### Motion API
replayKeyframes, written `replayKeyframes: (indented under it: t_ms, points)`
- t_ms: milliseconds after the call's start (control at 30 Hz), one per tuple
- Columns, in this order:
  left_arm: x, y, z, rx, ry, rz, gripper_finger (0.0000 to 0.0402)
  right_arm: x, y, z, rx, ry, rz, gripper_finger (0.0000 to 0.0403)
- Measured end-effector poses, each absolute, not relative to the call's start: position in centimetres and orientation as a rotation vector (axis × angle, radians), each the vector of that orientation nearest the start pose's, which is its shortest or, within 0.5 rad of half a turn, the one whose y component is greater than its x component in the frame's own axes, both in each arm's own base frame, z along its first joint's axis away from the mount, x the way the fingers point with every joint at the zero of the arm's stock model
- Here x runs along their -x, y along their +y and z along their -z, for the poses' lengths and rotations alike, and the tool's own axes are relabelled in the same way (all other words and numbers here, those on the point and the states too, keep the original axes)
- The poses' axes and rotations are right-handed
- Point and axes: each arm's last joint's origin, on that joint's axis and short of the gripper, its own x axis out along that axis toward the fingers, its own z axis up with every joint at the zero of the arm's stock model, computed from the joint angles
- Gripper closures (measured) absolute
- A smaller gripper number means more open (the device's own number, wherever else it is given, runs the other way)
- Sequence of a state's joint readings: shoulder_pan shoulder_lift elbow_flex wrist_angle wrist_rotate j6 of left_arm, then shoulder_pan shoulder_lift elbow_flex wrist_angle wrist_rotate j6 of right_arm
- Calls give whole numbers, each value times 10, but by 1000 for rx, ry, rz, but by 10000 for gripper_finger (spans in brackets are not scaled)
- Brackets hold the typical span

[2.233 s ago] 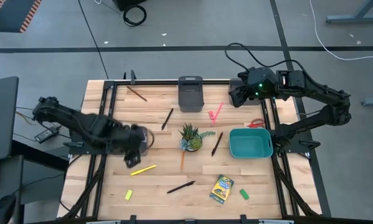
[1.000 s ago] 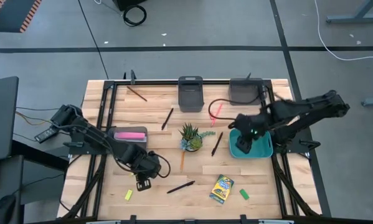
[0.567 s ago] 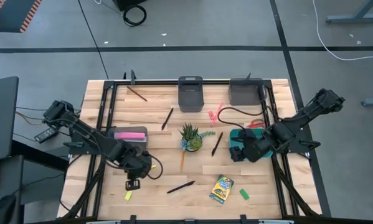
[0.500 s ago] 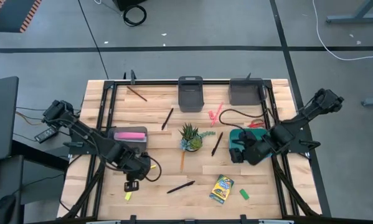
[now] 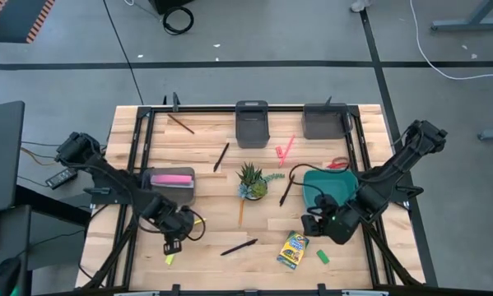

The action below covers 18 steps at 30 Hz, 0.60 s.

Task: Sort crayons/erasers/pens/pencils in bins
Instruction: Put the yellow pen into the left black bin

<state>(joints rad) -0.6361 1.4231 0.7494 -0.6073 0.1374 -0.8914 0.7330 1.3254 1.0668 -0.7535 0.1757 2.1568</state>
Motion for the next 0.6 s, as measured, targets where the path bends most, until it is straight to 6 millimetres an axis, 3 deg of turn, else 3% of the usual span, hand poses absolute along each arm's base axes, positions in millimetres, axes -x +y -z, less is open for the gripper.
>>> replayKeyframes:
  t_ms: [333, 467, 600]
  points:
    - [-181, -152, -159, 350, 1440, -11, 222, -197, 172, -273, -1474, 918, 611, 181]
    - [-185, -153, -148, 322, 1463, -51, 205, -197, 172, -273, -1450, 917, 597, 181]
    - [-190, -157, -135, 307, 1469, -75, 217, -196, 173, -273, -1407, 929, 565, 181]
